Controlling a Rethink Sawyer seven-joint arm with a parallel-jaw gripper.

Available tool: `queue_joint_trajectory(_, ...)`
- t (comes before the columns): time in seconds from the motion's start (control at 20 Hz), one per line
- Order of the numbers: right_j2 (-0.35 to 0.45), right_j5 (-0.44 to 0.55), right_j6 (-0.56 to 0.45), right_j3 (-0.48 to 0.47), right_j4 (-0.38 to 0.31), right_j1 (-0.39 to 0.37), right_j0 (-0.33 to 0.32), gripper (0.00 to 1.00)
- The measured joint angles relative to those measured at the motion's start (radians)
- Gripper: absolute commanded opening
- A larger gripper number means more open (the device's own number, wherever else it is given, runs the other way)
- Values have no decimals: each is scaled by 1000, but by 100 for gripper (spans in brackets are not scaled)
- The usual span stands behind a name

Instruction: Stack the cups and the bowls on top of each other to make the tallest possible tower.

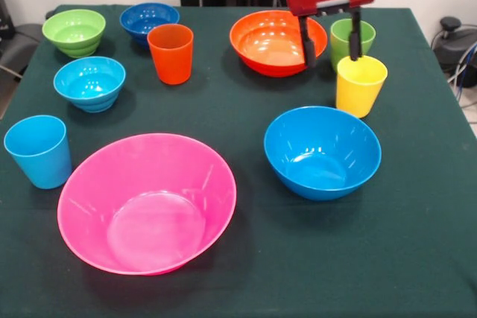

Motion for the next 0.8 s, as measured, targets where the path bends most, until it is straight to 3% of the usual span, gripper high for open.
queue_joint_trajectory(0.8, 6, 0, 0, 71, -103, -39, -74, 100)
